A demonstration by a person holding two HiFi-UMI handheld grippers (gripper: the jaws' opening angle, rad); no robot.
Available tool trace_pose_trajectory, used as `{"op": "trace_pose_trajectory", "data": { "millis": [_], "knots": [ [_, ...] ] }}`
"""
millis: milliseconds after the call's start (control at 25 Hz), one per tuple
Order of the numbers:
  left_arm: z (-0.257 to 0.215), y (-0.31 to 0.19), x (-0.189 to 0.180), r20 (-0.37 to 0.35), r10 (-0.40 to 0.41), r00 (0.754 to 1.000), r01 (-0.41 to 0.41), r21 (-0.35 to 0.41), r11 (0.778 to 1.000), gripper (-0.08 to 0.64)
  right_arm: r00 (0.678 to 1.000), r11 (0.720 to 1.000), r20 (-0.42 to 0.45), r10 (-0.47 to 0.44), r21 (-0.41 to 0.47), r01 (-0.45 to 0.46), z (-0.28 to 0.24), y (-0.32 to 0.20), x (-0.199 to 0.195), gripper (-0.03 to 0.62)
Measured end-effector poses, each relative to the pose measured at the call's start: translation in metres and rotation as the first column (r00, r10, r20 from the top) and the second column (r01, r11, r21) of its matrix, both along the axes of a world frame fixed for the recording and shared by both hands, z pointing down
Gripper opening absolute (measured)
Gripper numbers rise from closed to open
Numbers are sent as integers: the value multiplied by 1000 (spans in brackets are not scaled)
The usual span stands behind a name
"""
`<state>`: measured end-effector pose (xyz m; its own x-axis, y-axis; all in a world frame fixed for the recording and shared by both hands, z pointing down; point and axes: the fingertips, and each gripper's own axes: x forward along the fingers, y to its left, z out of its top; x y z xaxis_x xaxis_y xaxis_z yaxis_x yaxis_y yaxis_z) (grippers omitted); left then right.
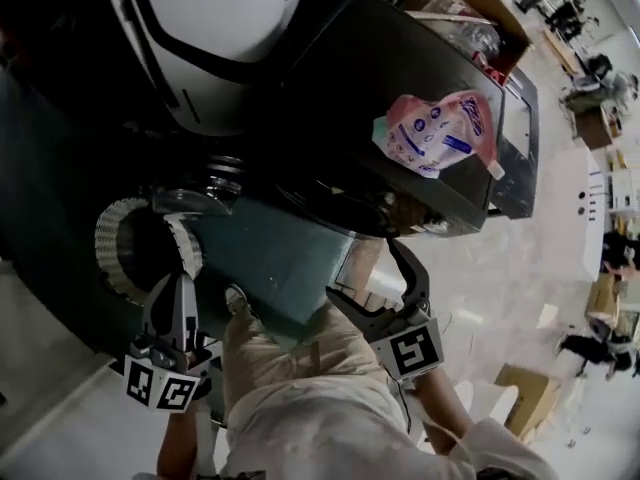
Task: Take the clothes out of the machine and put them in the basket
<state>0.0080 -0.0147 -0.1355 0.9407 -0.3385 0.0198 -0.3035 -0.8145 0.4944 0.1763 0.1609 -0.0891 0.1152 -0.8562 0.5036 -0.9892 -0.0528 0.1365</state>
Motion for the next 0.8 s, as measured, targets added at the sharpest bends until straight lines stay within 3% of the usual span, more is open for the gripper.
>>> {"op": "trace_pose_trajectory", "data": {
  "millis": [120, 280, 440, 600, 800],
  "knots": [
    [1, -5, 38, -32, 120, 992, -120, -21, 993, 14, 996, 995, -11, 92, -26, -92, -6, 15, 3, 479],
    [13, 26, 86, -48, 265, 963, -267, -37, 963, 14, 985, 984, 17, 173, -44, -172, 7, 41, 2, 479],
    [31, 50, 114, -53, 299, 953, -301, -34, 953, 14, 984, 982, 63, 166, -107, -158, 44, 62, -4, 479],
    [52, 56, 131, -69, 347, 935, -348, 2, 938, 14, 981, 982, 85, 172, -100, -163, 82, 61, 2, 479],
    [130, 43, 131, -102, 347, 932, -348, 7, 937, 14, 990, 987, -8, 144, -72, -144, 157, 31, 21, 479]
  ]
}}
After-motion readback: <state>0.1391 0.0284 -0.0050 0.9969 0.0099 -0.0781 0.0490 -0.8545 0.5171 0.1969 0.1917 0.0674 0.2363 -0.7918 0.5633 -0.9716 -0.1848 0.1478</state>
